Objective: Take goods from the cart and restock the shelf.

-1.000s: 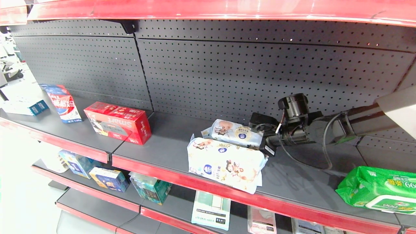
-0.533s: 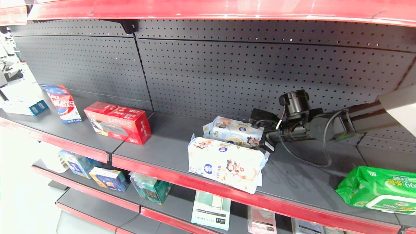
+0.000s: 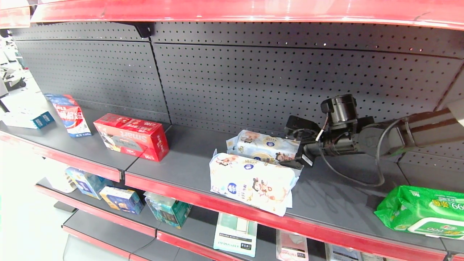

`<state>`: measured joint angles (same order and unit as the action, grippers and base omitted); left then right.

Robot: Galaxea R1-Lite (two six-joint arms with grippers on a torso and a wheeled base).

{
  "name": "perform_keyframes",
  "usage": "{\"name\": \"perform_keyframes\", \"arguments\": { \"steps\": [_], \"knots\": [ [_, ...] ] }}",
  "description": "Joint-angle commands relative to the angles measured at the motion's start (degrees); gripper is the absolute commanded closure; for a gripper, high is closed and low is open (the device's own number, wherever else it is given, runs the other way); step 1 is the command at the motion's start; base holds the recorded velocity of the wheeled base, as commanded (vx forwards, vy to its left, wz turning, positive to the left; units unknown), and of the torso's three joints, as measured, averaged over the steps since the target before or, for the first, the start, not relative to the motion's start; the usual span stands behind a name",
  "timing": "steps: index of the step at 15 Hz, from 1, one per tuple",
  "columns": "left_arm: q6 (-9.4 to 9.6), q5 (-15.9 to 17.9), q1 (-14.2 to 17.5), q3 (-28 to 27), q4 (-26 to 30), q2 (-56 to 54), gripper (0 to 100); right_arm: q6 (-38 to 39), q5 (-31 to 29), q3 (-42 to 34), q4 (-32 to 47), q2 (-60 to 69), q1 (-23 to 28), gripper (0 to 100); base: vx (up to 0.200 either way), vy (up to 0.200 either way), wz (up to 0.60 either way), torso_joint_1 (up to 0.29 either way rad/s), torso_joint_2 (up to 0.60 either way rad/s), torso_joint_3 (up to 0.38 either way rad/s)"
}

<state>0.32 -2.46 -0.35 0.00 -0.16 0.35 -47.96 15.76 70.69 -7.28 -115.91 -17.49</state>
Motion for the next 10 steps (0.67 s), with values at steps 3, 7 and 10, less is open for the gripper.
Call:
{"name": "perform_keyframes", "arguments": {
  "steps": [3,7,10],
  "knots": [
    [-0.05,0.0,0.0,0.0,0.0,0.1,0,0.1,0.1,-3.2,0.0,4.7,1.0,0,0.000,0.000,0.00,0.000,0.00,0.000],
    [0.03,0.0,0.0,0.0,0.0,0.1,0,1.4,0.1,-7.9,-0.1,9.2,3.5,0,0.000,0.000,0.00,0.000,0.00,0.000],
    [-0.05,-0.1,0.0,0.0,0.0,0.1,0,2.6,1.0,-10.1,-0.2,12.4,5.5,0,0.000,0.000,0.00,0.000,0.00,0.000]
  ]
}}
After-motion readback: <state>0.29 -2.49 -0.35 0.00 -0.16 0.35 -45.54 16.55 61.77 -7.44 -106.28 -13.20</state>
